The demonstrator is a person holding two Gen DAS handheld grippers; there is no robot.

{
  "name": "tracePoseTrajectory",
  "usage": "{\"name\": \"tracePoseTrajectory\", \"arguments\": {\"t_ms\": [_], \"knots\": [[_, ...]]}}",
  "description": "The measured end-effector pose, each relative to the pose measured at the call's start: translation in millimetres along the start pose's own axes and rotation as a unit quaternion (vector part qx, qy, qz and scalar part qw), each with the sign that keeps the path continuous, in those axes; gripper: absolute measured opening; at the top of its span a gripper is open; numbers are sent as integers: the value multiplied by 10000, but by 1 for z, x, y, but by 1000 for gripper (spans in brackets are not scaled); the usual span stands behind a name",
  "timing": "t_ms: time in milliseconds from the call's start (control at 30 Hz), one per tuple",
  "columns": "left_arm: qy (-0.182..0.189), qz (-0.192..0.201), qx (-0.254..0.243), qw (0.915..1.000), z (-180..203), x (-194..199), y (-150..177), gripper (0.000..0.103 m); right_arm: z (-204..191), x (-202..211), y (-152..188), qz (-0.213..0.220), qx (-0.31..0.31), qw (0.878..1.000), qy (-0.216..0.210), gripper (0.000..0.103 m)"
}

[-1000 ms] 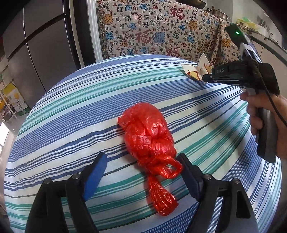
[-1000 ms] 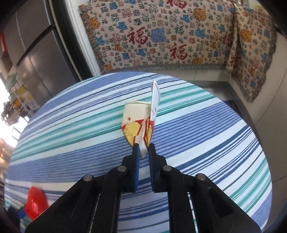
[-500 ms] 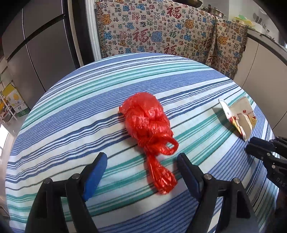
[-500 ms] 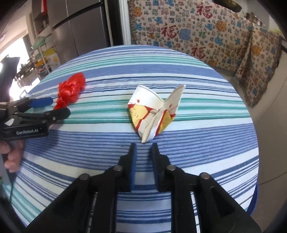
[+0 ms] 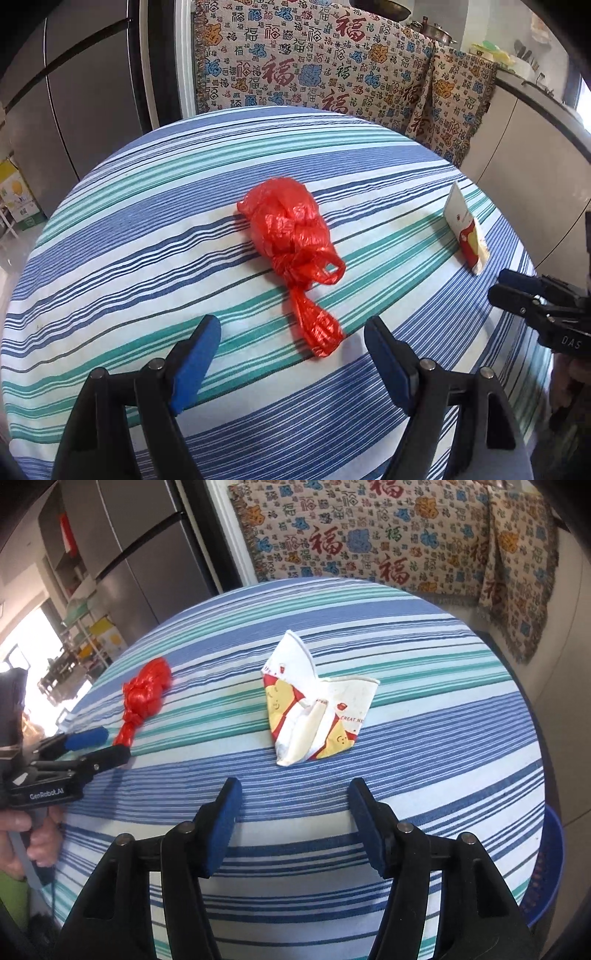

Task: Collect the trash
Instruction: 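Grasp the white-red paper cup with the right tool while the left tool holds the bag, then carry the bag and cup over the blue wastebasket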

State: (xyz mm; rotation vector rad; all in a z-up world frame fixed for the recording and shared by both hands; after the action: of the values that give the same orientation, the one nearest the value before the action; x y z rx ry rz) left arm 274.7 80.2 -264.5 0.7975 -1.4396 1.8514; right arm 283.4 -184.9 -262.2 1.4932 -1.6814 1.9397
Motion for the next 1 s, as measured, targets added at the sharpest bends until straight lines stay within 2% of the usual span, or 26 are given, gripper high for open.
{"name": "tracePoseTrajectory", "arguments": {"t_ms": [67, 233, 333, 433, 467, 500, 533, 567, 633, 1000], "knots": [[99, -65, 131, 9998, 0, -3, -9, 82, 4, 0, -5, -52, -62, 9999, 66, 62], [-149, -38, 53, 9999, 5, -12, -25, 82, -5, 19, -21, 177, 267, 9982, 510, 62], [-198, 16, 36, 9998, 11, -15, -30, 82, -23, 9, -33, 80, 558, 9970, 532, 62], [-238, 64, -29, 9997, 15, -16, -35, 81, -28, -12, -44, -72, 660, 9946, 793, 59], [-267, 75, -50, 9996, 16, -17, -36, 78, -25, -18, -46, -135, 618, 9941, 885, 49], [-293, 83, -68, 9995, 17, -17, -37, 71, -22, -23, -48, -181, 546, 9941, 918, 34], [-285, 44, -81, 9996, 18, -19, -37, 50, -19, -26, -49, -254, 463, 9948, 871, 7], [-263, -8, -76, 9996, 19, -20, -37, 40, -17, -26, -48, -232, 358, 9956, 836, 7], [-258, 36, -33, 9997, 19, -19, -37, 39, -14, -17, -47, -109, 257, 9967, 768, 4], [-267, 276, -187, 9991, 33, 3, -36, 36, -4, 26, -44, 145, 49, 9992, 362, 3]]}}
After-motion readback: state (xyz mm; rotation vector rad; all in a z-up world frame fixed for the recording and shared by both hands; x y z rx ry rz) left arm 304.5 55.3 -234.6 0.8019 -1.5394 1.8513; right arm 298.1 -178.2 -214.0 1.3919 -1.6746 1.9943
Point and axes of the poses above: each gripper's, at about its wrist camera, not at the fingertips, and x roughly against the way its jaws point, z to its right, y to its underside, the point moved 5 cm from there along -x, roughly the way its jaws point, and after that the axes turned 9 degrees about x, right-handed, at the moved point
